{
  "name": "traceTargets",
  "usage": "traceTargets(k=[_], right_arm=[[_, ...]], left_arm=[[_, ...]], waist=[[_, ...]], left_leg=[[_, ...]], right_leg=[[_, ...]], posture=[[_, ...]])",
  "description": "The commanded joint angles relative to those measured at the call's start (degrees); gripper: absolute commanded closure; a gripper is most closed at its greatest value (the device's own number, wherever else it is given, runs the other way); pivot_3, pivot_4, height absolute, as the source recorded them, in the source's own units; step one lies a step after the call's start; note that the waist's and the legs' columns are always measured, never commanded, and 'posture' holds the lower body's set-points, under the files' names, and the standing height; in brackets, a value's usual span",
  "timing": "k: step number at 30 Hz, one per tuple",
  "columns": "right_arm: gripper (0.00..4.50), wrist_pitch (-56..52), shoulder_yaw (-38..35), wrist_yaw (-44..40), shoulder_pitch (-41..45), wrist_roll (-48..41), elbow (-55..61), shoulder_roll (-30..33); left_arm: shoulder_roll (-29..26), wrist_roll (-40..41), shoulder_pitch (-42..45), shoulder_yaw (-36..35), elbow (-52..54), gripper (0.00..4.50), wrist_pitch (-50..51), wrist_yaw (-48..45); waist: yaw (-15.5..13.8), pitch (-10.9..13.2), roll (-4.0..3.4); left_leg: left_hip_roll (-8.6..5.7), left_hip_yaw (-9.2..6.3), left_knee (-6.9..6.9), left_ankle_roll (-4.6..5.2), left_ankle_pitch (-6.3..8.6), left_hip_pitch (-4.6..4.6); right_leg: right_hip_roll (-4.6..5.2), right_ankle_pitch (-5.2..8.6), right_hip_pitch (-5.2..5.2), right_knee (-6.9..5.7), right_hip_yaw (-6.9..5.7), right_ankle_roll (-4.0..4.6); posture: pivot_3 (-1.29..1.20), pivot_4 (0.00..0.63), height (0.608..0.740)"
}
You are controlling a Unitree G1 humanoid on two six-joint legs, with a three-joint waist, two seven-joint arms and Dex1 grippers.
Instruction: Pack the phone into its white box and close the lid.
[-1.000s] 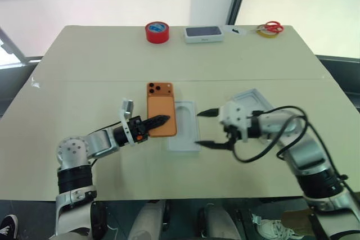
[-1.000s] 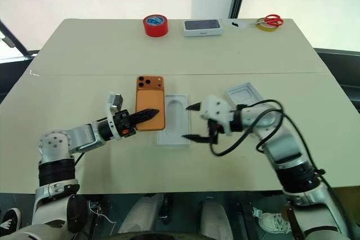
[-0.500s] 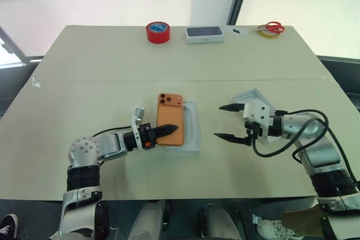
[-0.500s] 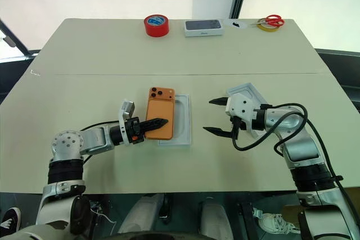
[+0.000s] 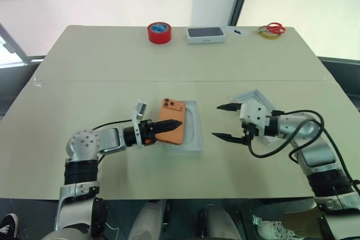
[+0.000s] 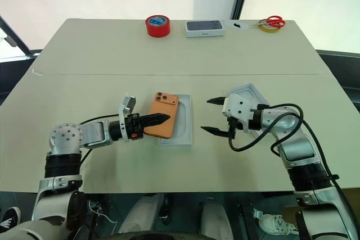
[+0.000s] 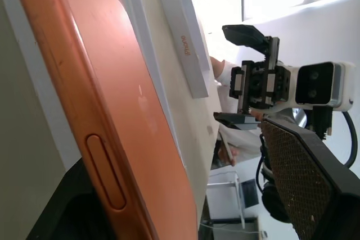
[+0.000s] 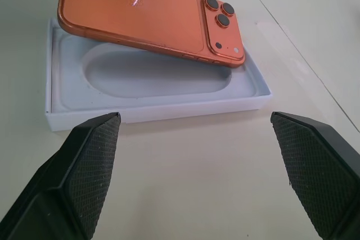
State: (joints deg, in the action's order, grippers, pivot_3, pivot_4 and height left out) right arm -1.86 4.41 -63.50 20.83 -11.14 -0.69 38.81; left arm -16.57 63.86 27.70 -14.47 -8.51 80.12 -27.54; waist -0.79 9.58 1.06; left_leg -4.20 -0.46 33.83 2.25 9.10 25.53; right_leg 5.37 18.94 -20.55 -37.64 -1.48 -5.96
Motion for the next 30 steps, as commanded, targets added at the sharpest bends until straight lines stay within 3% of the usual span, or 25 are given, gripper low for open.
traceTargets(k=[1, 14, 19, 30], right_arm=[[0.0, 1.3, 0.3, 0.5, 1.3, 0.3, 0.1, -0.5], [0.0, 1.5, 1.1, 1.2, 1.9, 0.7, -0.6, -1.2], [0.0, 1.6, 1.4, 1.5, 2.4, 1.1, -1.1, -1.7], [0.0, 1.4, 1.4, 1.5, 2.5, 1.1, -0.8, -1.8]], left_arm=[[0.5, -1.7, -0.3, 2.8, 3.4, 0.9, -1.6, -1.0], [-3.0, -6.2, 1.4, 6.9, 4.9, 0.9, -3.9, -5.5], [-1.3, -8.3, 2.4, 9.8, 7.5, 0.9, -4.6, -4.5], [-4.8, -8.4, 1.9, 7.4, 7.9, 0.9, -2.4, -5.1]], waist=[[0.0, 0.0, 0.0], [0.1, 0.0, -0.02], [0.0, 0.0, -0.02], [0.2, 0.0, -0.06]], left_leg=[[0.0, 0.0, 0.0, 0.0, 0.0, 0.0], [0.0, 0.0, -0.01, 0.02, 0.02, 0.0], [-0.01, 0.0, 0.0, 0.05, 0.03, 0.01], [0.0, 0.0, -0.04, 0.06, 0.04, 0.01]], right_leg=[[0.0, 0.0, 0.01, 0.01, 0.0, 0.0], [0.0, 0.0, 0.01, 0.05, 0.0, 0.0], [0.01, 0.01, 0.02, 0.1, 0.0, 0.02], [-0.01, 0.0, 0.0, 0.11, 0.0, -0.01]], posture=[[0.0, 0.15, 0.738], [0.0, 0.15, 0.738], [0.0, 0.15, 0.738], [0.0, 0.15, 0.738]])
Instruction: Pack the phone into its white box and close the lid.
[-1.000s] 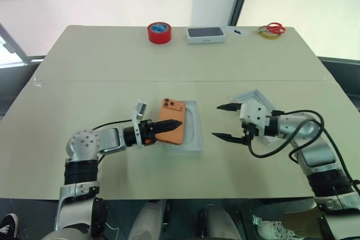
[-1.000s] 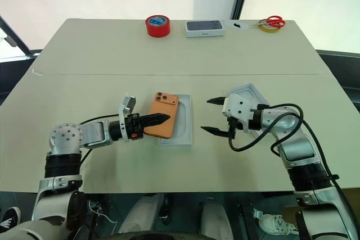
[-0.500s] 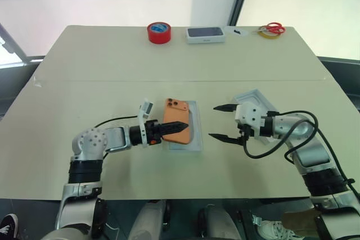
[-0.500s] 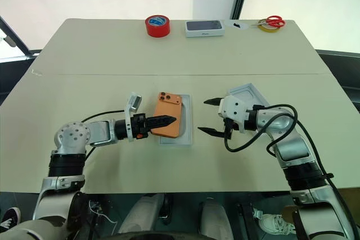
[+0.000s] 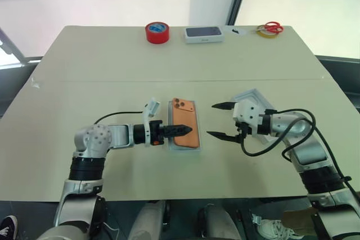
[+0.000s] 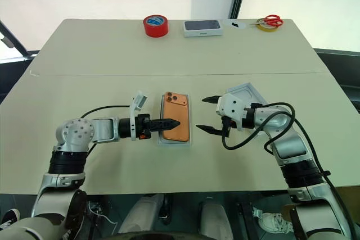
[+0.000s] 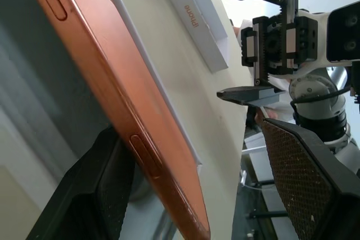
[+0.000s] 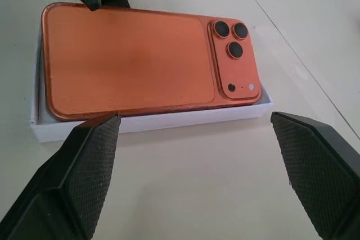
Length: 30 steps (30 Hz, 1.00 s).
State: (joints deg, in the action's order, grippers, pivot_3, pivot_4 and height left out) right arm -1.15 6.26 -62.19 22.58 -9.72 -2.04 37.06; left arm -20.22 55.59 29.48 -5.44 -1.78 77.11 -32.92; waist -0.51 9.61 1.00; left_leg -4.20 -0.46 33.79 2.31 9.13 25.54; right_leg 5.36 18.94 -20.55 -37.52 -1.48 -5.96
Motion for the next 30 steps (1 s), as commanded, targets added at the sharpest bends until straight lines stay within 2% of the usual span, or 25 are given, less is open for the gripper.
traceTargets(k=[1, 5, 12, 15, 17, 20, 21, 22, 26, 30], right_arm=[[0.0, 0.7, -0.4, 0.2, 0.9, -0.3, 0.4, -0.1], [0.0, 0.8, -0.2, 0.3, 1.2, -0.2, 0.2, -0.3], [0.0, -0.1, 0.0, 0.0, 1.3, -0.5, 0.3, -0.3], [0.9, -1.9, -0.6, -0.4, 1.6, -1.3, -0.4, 0.3], [1.97, -0.7, -0.3, 0.2, 2.0, 0.3, -1.1, 0.5], [3.54, 2.4, 1.4, 1.9, 2.9, 4.2, -3.5, 0.0], [4.09, 3.2, 2.5, 2.8, 3.2, 6.1, -4.5, -0.4], [4.46, 3.8, 3.3, 3.4, 3.5, 7.4, -5.3, -0.8], [4.46, 4.2, 5.7, 4.2, 3.4, 9.7, -6.1, -1.7], [4.46, 5.3, 7.1, 5.5, 3.7, 12.3, -7.3, -1.8]], left_arm=[[-1.3, 0.7, 0.3, -2.3, 1.5, 0.9, 1.3, 0.4], [-2.9, 1.0, -0.5, -2.7, 4.1, 0.9, 2.0, 0.0], [-6.2, 1.2, -1.1, -7.4, 4.8, 0.9, 1.4, 0.3], [-8.4, -2.2, -0.3, -8.3, 4.0, 1.74, -3.3, 0.4], [-10.6, -6.0, 0.3, -6.4, 3.8, 2.79, -8.7, -1.3], [-16.2, -16.3, -0.9, 3.0, 5.2, 4.33, -19.9, -6.7], [-16.9, -19.6, -1.6, 6.3, 5.2, 4.5, -24.2, -8.6], [-17.3, -21.8, -2.0, 8.4, 4.9, 4.5, -27.3, -10.0], [-19.5, -35.5, -5.5, 18.9, 4.2, 4.5, -47.1, -16.6], [-16.8, -38.5, -5.9, 22.1, 1.8, 4.5, -53.4, -20.7]], waist=[[-0.1, 0.0, -0.01], [-0.2, 0.0, 0.0], [-0.1, 0.0, -0.03], [-0.1, 0.1, -0.06], [-0.2, 0.1, -0.07], [-0.1, 0.1, -0.09], [-0.1, 0.1, -0.11], [-0.1, 0.1, -0.12], [-0.1, 0.1, -0.13], [-0.3, 0.1, -0.19]], left_leg=[[0.0, 0.0, 0.0, 0.0, 0.0, 0.0], [0.0, 0.0, 0.01, 0.0, 0.0, 0.02], [0.0, 0.0, 0.0, 0.0, 0.0, 0.02], [0.0, 0.0, -0.01, 0.0, 0.0, 0.03], [0.0, 0.0, -0.01, 0.0, 0.0, 0.03], [-0.01, 0.01, -0.05, -0.01, 0.01, 0.03], [-0.02, 0.02, -0.1, -0.01, 0.01, 0.02], [-0.02, 0.03, -0.2, -0.01, 0.01, 0.01], [-0.05, 0.1, -0.55, -0.05, -0.02, 0.03], [-0.06, 0.11, -0.7, -0.14, -0.08, 0.24]], right_leg=[[0.0, 0.0, 0.0, 0.0, 0.0, 0.0], [0.01, 0.0, 0.0, 0.0, 0.0, 0.01], [0.01, 0.01, -0.01, 0.0, 0.0, 0.01], [0.01, 0.01, -0.04, 0.0, 0.01, 0.02], [0.02, 0.01, -0.04, 0.0, 0.01, 0.02], [0.03, 0.03, -0.05, 0.04, 0.01, 0.07], [0.03, 0.06, -0.05, 0.07, 0.02, 0.14], [0.03, 0.09, -0.05, 0.14, 0.03, 0.21], [0.06, 0.0, -0.16, 0.38, 0.08, 0.09], [0.06, -0.02, -0.45, 0.37, 0.08, 0.05]], posture=[[0.0, 0.15, 0.738], [0.0, 0.15, 0.738], [0.0, 0.15, 0.738], [0.0, 0.15, 0.738], [0.0, 0.15, 0.738], [0.0, 0.15, 0.738], [0.0, 0.15, 0.738], [0.0, 0.15, 0.738], [0.0, 0.15, 0.738], [0.0, 0.15, 0.738]])
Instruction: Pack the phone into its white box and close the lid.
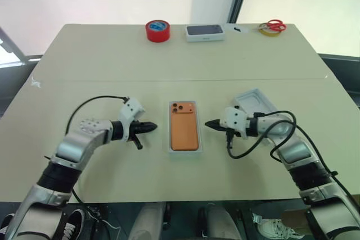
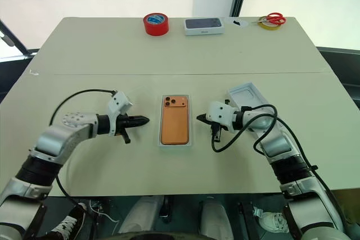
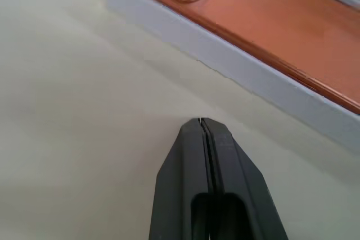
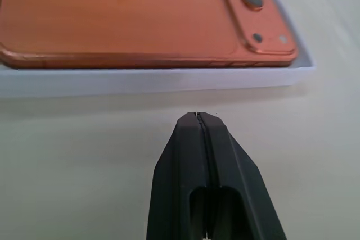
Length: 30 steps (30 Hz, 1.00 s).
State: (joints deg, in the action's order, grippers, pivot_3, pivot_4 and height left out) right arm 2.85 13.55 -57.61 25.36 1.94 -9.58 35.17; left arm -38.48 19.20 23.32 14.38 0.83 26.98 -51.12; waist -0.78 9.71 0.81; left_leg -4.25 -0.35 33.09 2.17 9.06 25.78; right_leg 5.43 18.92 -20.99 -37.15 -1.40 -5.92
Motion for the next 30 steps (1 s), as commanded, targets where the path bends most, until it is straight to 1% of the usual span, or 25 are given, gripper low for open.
traceTargets(k=[1, 3, 6, 10, 13, 19, 22, 30], right_arm=[[4.46, 1.6, -0.3, 1.0, 0.9, 0.6, 0.4, 0.0], [4.46, 1.1, -0.8, 0.7, 0.9, -0.4, 0.9, -0.2], [4.46, 1.6, -1.4, 0.2, 0.9, -0.2, 0.7, 1.4], [4.46, 1.5, -3.4, -0.4, 0.3, -1.1, 0.7, 4.2], [4.46, 1.2, -4.9, -0.9, -1.2, -1.9, 1.5, 6.5], [4.46, -0.2, -8.2, -2.1, -7.2, -3.6, 5.4, 10.6], [4.46, -0.2, -8.9, -2.4, -9.7, -3.7, 6.8, 11.6], [4.46, -1.3, -11.1, -2.3, -11.4, -3.9, 7.0, 13.1]], left_arm=[[2.5, -1.8, 0.6, 2.9, -1.1, 4.5, -2.3, -3.4], [4.3, -2.0, 1.3, 3.8, -1.7, 4.5, -1.3, -4.7], [8.4, -2.3, 3.8, 6.5, -2.9, 4.5, 0.6, -7.0], [15.0, -3.3, 8.4, 7.1, -8.3, 4.5, 0.7, -6.9], [18.8, -5.5, 11.4, 7.5, -13.4, 4.5, -1.7, -6.8], [25.5, -8.4, 16.1, 7.7, -23.8, 4.5, -5.7, -6.7], [27.3, -9.9, 17.7, 7.8, -27.3, 4.5, -7.8, -7.2], [31.1, -11.1, 19.8, 6.8, -31.8, 4.5, -9.5, -8.1]], waist=[[0.0, 0.0, -0.01], [0.0, 0.0, -0.01], [-0.1, 0.0, -0.01], [-0.5, 0.0, -0.03], [-0.8, 0.0, -0.03], [-1.8, 0.0, -0.05], [-1.6, 0.0, -0.04], [-1.7, 0.0, -0.05]], left_leg=[[0.0, 0.0, 0.0, 0.0, 0.0, 0.0], [0.0, 0.0, 0.05, 0.01, 0.0, -0.01], [0.0, -0.01, 0.2, 0.04, -0.01, -0.03], [-0.01, -0.05, 0.6, 0.19, 0.08, -0.02], [-0.02, -0.05, 0.87, 0.31, 0.16, 0.0], [-0.01, -0.07, 0.95, 0.32, 0.16, -0.01], [-0.02, -0.08, 1.07, 0.38, 0.2, -0.01], [-0.02, -0.08, 1.12, 0.41, 0.22, 0.0]], right_leg=[[0.0, 0.0, 0.0, -0.01, 0.0, 0.0], [0.0, 0.0, 0.04, -0.04, -0.01, -0.01], [0.0, 0.0, 0.12, -0.09, -0.02, -0.01], [0.0, 0.0, 0.31, -0.1, -0.1, 0.0], [0.0, -0.04, 0.43, -0.1, -0.1, -0.08], [0.0, -0.06, 0.48, -0.1, -0.15, -0.12], [0.03, -0.07, 0.56, -0.1, -0.18, -0.13], [0.03, -0.1, 0.6, -0.07, -0.2, -0.19]], posture=[[0.0, 0.15, 0.738], [0.0, 0.15, 0.738], [0.0, 0.15, 0.738], [0.0, 0.15, 0.738], [0.0, 0.15, 0.738], [0.0, 0.15, 0.738], [0.0, 0.15, 0.738], [0.0, 0.15, 0.738]])
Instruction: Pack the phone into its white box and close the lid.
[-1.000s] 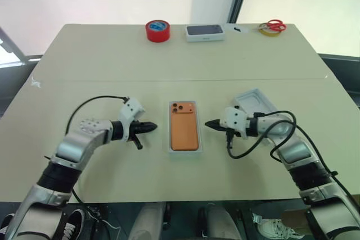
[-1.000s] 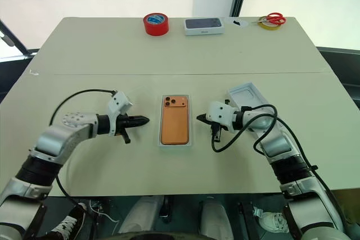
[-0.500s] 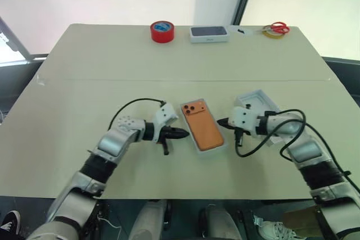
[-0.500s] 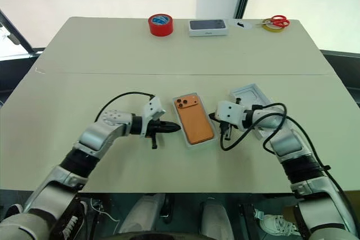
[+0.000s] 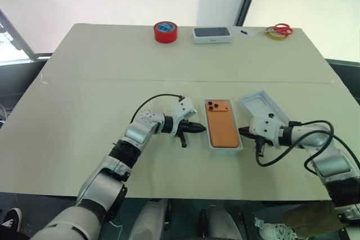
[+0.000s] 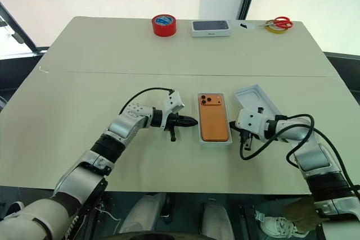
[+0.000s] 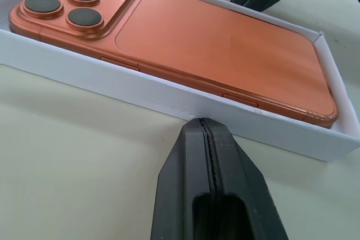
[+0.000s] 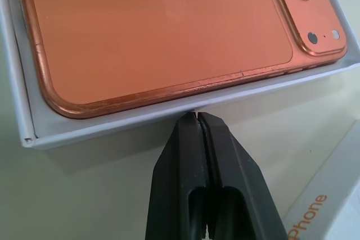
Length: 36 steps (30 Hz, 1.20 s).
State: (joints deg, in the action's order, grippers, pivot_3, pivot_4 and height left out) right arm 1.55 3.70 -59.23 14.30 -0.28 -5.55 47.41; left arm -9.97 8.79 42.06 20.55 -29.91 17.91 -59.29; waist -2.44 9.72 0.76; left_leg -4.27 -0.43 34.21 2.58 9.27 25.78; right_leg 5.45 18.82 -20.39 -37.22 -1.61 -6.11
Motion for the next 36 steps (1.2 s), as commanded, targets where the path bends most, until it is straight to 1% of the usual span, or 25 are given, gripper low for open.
traceTargets(k=[1, 9, 14, 17, 20, 21, 22, 23, 25, 26, 27, 29, 30, 31, 32, 33, 35, 36], right_arm=[[4.46, 0.1, -1.4, -0.6, -0.6, -1.6, 3.0, 1.1], [4.46, 0.7, -1.9, -0.1, -1.0, -1.0, 2.5, 1.9], [4.46, 1.8, -2.2, 0.2, -0.1, -0.5, 1.3, 2.5], [4.46, 1.8, -3.5, -0.7, 0.1, -1.5, 1.6, 3.6], [4.46, 0.1, -6.1, -0.3, 1.6, -3.7, 2.6, 4.5], [4.46, -1.6, -7.2, -0.3, 2.4, -5.2, 3.1, 4.5], [4.46, -5.8, -8.4, -0.5, 3.5, -7.8, 3.8, 4.4], [4.22, -8.1, -9.3, -0.1, 4.4, -8.8, 4.2, 4.3], [3.56, -13.8, -10.4, 0.7, 5.4, -10.6, 6.3, 4.3], [3.09, -17.1, -10.6, 1.6, 5.5, -11.0, 7.6, 4.3], [2.5, -20.0, -10.7, 2.3, 5.5, -11.1, 8.8, 4.4], [1.46, -26.2, -10.1, 4.1, 4.1, -10.2, 12.7, 5.2], [0.92, -30.1, -10.3, 5.0, 3.5, -10.5, 14.5, 5.4], [0.36, -36.1, -11.0, 6.2, 2.9, -11.7, 16.9, 5.3], [0.0, -41.7, -11.6, 7.2, 2.3, -13.0, 19.3, 5.3], [0.0, -47.0, -12.3, 8.3, 1.8, -14.1, 21.5, 5.2], [0.0, -53.9, -12.8, 9.4, 1.3, -15.8, 24.7, 5.5], [0.0, -57.1, -12.8, 10.4, 1.5, -16.2, 25.8, 5.6]], left_arm=[[3.0, -0.7, 1.2, 0.4, -1.3, 4.5, -0.3, 0.0], [4.0, -1.3, 1.0, -1.5, -1.6, 4.5, -0.4, 0.3], [2.5, -1.3, -1.0, -1.6, 1.8, 4.5, 0.4, -0.4], [1.1, -0.6, -1.6, -2.9, 4.8, 4.5, 1.6, -0.1], [-1.4, 1.4, -2.5, -5.1, 11.3, 4.5, 4.7, 0.1], [-2.2, 1.7, -2.8, -5.9, 13.1, 4.5, 5.0, 0.5], [-3.3, 2.4, -3.1, -6.7, 14.6, 4.5, 6.1, 0.4], [-4.2, 2.7, -3.6, -7.4, 15.6, 4.5, 6.1, 0.7], [-6.4, 2.9, -4.7, -8.3, 17.3, 3.96, 4.8, 0.2], [-7.6, 3.0, -5.4, -8.4, 18.1, 3.61, 4.0, -0.7], [-8.4, 3.1, -5.8, -8.7, 18.6, 3.1, 3.4, -1.1], [-11.1, 4.7, -7.3, -10.6, 19.8, 2.1, 1.8, -3.6], [-12.7, 5.5, -8.3, -11.6, 20.4, 1.58, 1.0, -4.8], [-14.6, 6.6, -9.8, -12.9, 21.2, 1.05, -0.8, -6.9], [-16.4, 7.4, -11.4, -14.0, 21.9, 0.51, -2.9, -8.5], [-17.8, 7.5, -12.8, -15.0, 22.2, 0.04, -6.1, -9.2], [-19.2, 8.5, -14.2, -16.4, 22.5, 0.04, -9.0, -10.3], [-19.7, 10.6, -14.6, -17.4, 22.8, 0.04, -7.4, -11.6]], waist=[[0.0, 0.0, 0.0], [0.2, 0.0, 0.0], [0.3, 0.0, 0.0], [0.2, 0.0, -0.01], [0.4, 0.0, -0.03], [0.5, 0.0, -0.05], [0.6, 0.0, -0.06], [0.7, 0.0, -0.09], [0.7, 0.0, -0.11], [0.6, 0.0, -0.11], [0.6, 0.0, -0.11], [0.4, 0.0, -0.12], [0.3, 0.0, -0.12], [0.3, 0.0, -0.13], [0.4, 0.0, -0.14], [0.4, 0.0, -0.16], [0.3, 0.0, -0.2], [0.2, 0.0, -0.2]], left_leg=[[-0.01, 0.0, 0.01, 0.01, 0.01, 0.0], [-0.01, 0.0, 0.03, 0.04, 0.03, 0.01], [-0.01, 0.0, 0.03, 0.04, 0.03, 0.02], [0.0, 0.0, 0.02, 0.03, 0.02, 0.03], [0.0, 0.0, 0.01, 0.03, 0.02, 0.06], [0.0, 0.0, 0.01, 0.03, 0.02, 0.06], [0.01, 0.0, 0.02, 0.03, 0.02, 0.06], [0.02, 0.0, 0.02, 0.02, 0.02, 0.06], [0.03, -0.01, 0.0, 0.01, 0.01, 0.05], [0.04, -0.02, 0.0, 0.01, 0.01, 0.05], [0.04, -0.02, -0.03, 0.01, 0.01, 0.05], [0.04, -0.02, -0.05, 0.01, 0.01, 0.06], [0.03, -0.02, -0.06, 0.01, 0.02, 0.14], [0.03, -0.02, -0.06, 0.01, 0.02, 0.2], [0.04, -0.02, -0.06, 0.01, 0.02, 0.3], [0.04, -0.02, -0.06, 0.01, 0.01, 0.4], [0.04, -0.02, -0.05, 0.0, 0.01, 0.54], [0.03, -0.02, -0.04, 0.01, 0.01, 0.58]], right_leg=[[0.01, 0.0, 0.01, 0.0, 0.0, 0.0], [0.0, -0.01, 0.0, 0.0, -0.01, -0.03], [0.0, -0.03, -0.01, 0.0, -0.01, -0.06], [-0.01, -0.04, -0.02, -0.01, -0.01, -0.07], [-0.01, -0.04, -0.04, -0.01, -0.01, -0.08], [-0.01, -0.04, -0.04, -0.02, 0.0, -0.08], [-0.01, -0.04, -0.05, -0.03, 0.0, -0.08], [-0.03, -0.04, -0.05, -0.03, 0.0, -0.08], [-0.03, -0.04, -0.06, -0.04, 0.0, -0.08], [-0.04, -0.04, -0.06, -0.04, 0.0, -0.08], [-0.04, -0.04, -0.06, -0.02, -0.01, -0.08], [-0.03, -0.04, -0.09, 0.0, 0.0, -0.07], [-0.02, -0.04, -0.16, 0.0, 0.0, -0.07], [-0.02, -0.04, -0.22, 0.0, 0.0, -0.07], [-0.02, -0.03, -0.32, -0.01, 0.01, -0.07], [-0.01, -0.03, -0.42, -0.02, 0.01, -0.06], [0.0, -0.04, -0.59, -0.03, 0.02, -0.04], [0.0, -0.03, -0.61, -0.03, 0.02, -0.02]], posture=[[0.0, 0.15, 0.738], [0.0, 0.15, 0.738], [0.0, 0.15, 0.738], [0.0, 0.15, 0.738], [0.0, 0.15, 0.738], [0.0, 0.15, 0.738], [0.0, 0.15, 0.738], [0.0, 0.15, 0.738], [0.0, 0.15, 0.738], [0.0, 0.15, 0.738], [0.0, 0.15, 0.738], [0.0, 0.15, 0.738], [0.0, 0.15, 0.738], [0.0, 0.15, 0.738], [0.0, 0.15, 0.738], [0.0, 0.15, 0.738], [0.0, 0.15, 0.738], [0.0, 0.15, 0.738]])
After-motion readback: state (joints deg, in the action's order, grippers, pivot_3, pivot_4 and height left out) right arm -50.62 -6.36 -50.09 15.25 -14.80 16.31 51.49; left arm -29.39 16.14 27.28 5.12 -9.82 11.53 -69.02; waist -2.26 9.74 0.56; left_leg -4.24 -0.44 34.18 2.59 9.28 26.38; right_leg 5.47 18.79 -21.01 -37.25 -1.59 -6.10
